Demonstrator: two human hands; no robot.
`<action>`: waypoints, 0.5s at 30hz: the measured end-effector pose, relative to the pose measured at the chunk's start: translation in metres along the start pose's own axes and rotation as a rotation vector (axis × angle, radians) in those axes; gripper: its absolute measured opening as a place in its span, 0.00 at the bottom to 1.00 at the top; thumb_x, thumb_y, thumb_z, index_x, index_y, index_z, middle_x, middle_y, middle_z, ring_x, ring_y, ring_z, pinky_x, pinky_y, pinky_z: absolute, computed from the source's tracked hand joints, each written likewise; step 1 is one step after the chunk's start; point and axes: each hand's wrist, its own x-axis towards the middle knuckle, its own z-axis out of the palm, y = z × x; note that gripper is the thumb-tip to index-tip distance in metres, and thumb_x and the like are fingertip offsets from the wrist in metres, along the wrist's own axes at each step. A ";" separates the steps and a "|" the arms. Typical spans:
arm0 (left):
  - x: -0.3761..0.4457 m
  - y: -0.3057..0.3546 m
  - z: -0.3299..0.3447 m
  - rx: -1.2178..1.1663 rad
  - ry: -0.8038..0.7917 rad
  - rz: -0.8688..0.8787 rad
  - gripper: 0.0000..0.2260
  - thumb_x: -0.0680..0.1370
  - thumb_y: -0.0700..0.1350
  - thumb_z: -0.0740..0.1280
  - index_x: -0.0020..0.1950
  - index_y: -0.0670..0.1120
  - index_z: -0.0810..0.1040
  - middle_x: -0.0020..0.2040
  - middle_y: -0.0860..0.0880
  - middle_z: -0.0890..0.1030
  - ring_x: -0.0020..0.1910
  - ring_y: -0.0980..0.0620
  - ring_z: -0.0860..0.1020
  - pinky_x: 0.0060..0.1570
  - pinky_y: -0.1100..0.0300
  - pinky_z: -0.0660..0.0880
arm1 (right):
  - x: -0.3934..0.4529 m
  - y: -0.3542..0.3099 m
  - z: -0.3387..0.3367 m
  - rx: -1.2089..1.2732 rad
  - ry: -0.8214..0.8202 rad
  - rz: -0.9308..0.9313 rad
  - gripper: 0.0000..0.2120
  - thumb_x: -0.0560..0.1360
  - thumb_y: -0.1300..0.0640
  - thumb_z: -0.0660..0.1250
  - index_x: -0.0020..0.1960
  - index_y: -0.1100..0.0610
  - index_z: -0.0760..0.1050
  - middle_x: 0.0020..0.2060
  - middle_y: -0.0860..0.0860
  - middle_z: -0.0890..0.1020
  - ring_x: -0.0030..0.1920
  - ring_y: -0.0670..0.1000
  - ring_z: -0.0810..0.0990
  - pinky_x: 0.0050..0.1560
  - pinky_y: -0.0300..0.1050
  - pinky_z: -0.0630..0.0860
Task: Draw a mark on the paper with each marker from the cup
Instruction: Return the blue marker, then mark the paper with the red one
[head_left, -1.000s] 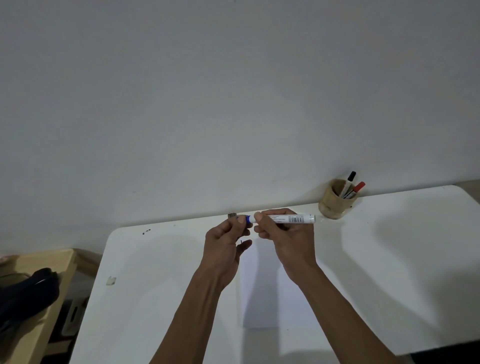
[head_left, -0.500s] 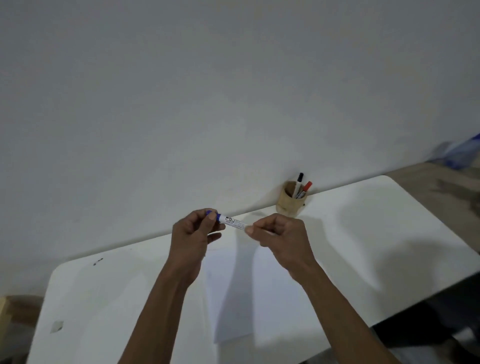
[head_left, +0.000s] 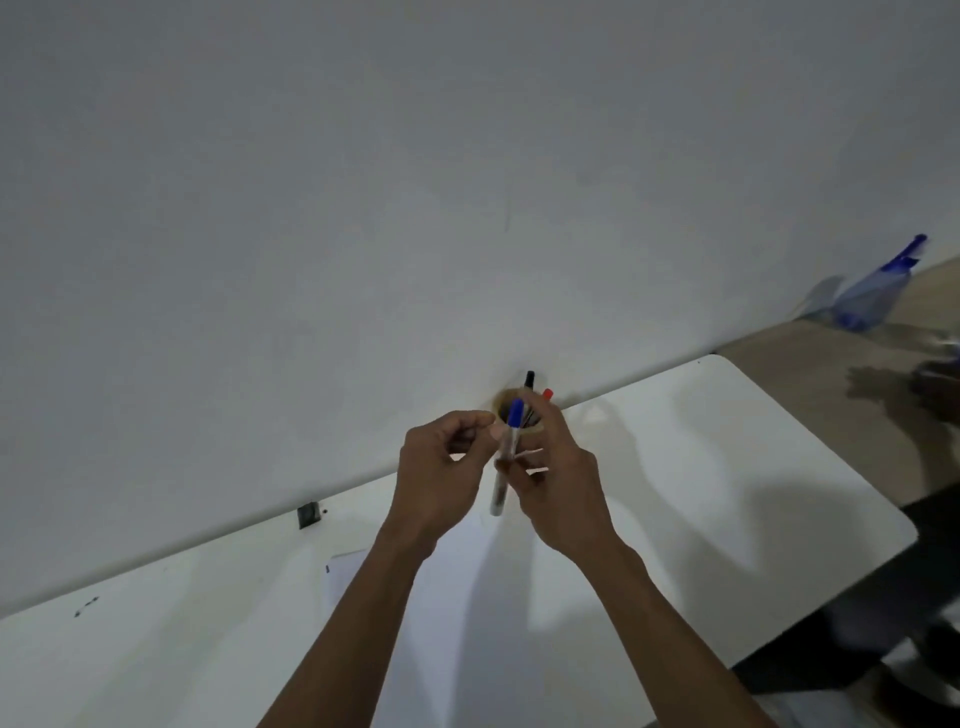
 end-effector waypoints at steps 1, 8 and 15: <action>0.005 -0.006 0.006 0.001 0.025 -0.033 0.05 0.77 0.44 0.72 0.48 0.55 0.84 0.43 0.54 0.86 0.46 0.53 0.84 0.52 0.47 0.82 | 0.009 0.005 -0.006 0.008 0.024 0.009 0.34 0.78 0.62 0.70 0.77 0.41 0.61 0.43 0.37 0.84 0.44 0.38 0.84 0.41 0.34 0.80; 0.045 -0.046 0.045 0.242 0.183 -0.172 0.22 0.72 0.45 0.77 0.65 0.46 0.77 0.51 0.50 0.83 0.46 0.59 0.80 0.49 0.59 0.77 | 0.088 0.030 -0.034 0.040 0.236 -0.036 0.22 0.78 0.58 0.70 0.69 0.47 0.68 0.42 0.43 0.84 0.37 0.42 0.84 0.39 0.30 0.76; 0.084 -0.073 0.084 0.229 0.124 -0.269 0.39 0.66 0.44 0.82 0.73 0.47 0.67 0.67 0.48 0.76 0.58 0.51 0.76 0.53 0.60 0.74 | 0.128 0.053 -0.022 -0.089 0.155 -0.076 0.12 0.81 0.53 0.67 0.63 0.51 0.72 0.47 0.51 0.88 0.43 0.53 0.86 0.45 0.44 0.80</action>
